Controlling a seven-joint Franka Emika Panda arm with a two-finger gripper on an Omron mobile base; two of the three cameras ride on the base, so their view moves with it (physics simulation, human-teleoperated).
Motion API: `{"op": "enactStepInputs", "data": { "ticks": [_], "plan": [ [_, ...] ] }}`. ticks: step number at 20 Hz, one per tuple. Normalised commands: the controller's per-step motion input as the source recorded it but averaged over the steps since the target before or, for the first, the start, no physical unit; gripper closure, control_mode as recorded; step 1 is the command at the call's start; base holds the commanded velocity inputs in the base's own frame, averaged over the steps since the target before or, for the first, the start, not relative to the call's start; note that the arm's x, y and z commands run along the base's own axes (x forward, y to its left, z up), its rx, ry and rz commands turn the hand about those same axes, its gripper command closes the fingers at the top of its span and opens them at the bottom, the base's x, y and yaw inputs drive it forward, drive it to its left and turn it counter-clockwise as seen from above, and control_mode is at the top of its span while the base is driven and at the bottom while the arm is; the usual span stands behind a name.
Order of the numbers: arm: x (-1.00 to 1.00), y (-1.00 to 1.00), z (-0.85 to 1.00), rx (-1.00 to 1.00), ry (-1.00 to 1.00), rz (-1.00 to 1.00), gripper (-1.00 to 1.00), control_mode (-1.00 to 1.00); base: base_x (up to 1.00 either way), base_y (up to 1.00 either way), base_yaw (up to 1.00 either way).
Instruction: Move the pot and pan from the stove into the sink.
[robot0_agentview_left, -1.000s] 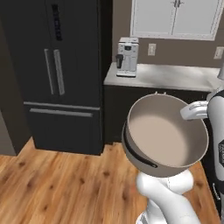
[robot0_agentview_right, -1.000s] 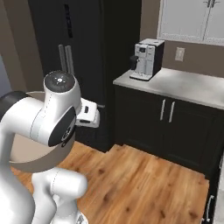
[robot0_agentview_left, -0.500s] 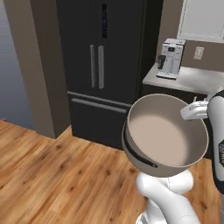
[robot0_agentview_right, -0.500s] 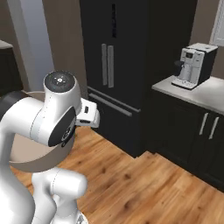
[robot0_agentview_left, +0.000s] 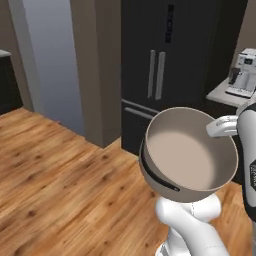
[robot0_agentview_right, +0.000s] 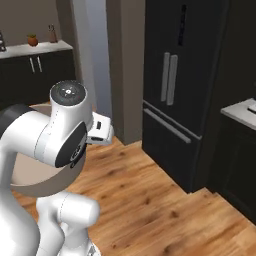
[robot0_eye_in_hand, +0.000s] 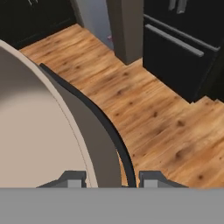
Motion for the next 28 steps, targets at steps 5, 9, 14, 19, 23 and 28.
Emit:
{"op": "enactStepInputs", "data": {
  "ticks": [5, 9, 14, 19, 23, 28],
  "plan": [
    [0.0, 0.0, 0.0, 0.0, 0.0, 0.0, 1.0, 1.0, 0.0, -0.09, 0.44],
    [0.0, 0.0, 0.0, 0.0, 0.0, 0.0, 1.0, 1.0, 0.0, -0.06, 0.43],
    [0.0, 0.0, 0.0, 0.0, 0.0, 0.0, 1.0, 1.0, 0.0, -0.08, 0.42],
    [0.0, 0.0, 0.0, 0.0, 0.0, 0.0, 1.0, 1.0, 0.0, -0.09, 0.42],
    [0.0, 0.0, 0.0, 0.0, 0.0, 0.0, 1.0, 1.0, 0.0, -0.1, 0.42],
    [0.0, 0.0, 0.0, 0.0, 0.0, 0.0, 1.0, 1.0, 0.0, -0.11, 0.42]
  ]
}}
